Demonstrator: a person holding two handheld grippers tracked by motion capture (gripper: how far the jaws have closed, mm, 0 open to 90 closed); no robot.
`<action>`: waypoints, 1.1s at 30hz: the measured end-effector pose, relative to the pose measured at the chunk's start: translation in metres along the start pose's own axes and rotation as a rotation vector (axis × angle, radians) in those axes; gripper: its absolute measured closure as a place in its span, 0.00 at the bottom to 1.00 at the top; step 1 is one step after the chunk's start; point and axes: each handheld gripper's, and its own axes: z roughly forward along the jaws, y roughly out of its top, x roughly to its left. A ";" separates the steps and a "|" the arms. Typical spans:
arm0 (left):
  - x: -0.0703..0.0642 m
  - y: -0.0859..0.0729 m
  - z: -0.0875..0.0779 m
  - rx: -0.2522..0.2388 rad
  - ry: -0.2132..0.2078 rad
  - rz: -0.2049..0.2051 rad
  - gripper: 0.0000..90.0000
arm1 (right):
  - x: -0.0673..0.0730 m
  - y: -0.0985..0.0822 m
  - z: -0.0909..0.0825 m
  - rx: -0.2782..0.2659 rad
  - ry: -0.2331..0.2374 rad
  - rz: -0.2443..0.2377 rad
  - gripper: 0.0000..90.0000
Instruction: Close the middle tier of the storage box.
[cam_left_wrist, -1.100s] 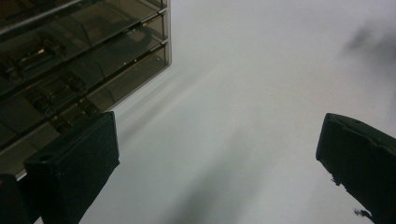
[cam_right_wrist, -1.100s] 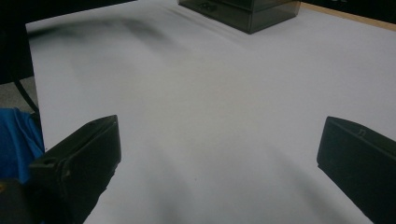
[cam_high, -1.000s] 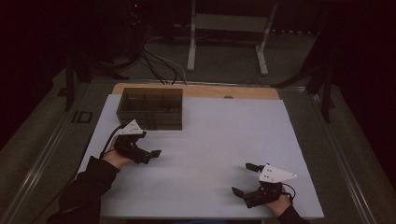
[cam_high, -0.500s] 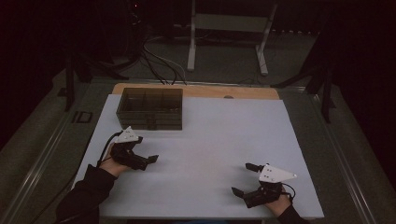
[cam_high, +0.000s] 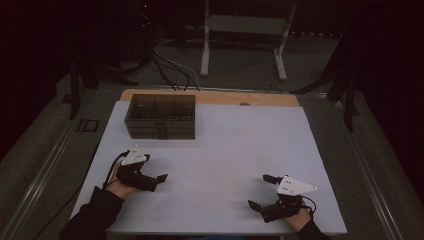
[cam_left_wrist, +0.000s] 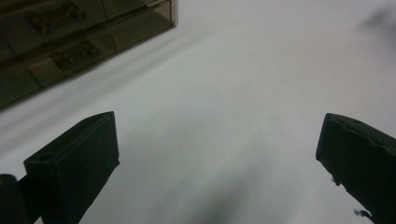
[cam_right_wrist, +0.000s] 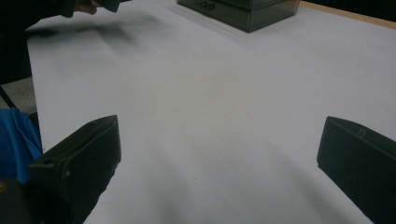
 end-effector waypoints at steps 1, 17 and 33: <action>-0.001 -0.002 0.000 0.003 0.012 -0.001 0.01 | 0.000 0.000 0.000 -0.001 0.000 0.000 0.00; -0.003 -0.030 -0.017 0.019 0.055 -0.027 0.01 | -0.001 0.000 -0.001 -0.001 -0.001 0.003 0.00; -0.003 -0.031 -0.011 0.007 0.052 -0.006 0.01 | 0.000 0.000 -0.001 0.002 0.001 -0.001 0.00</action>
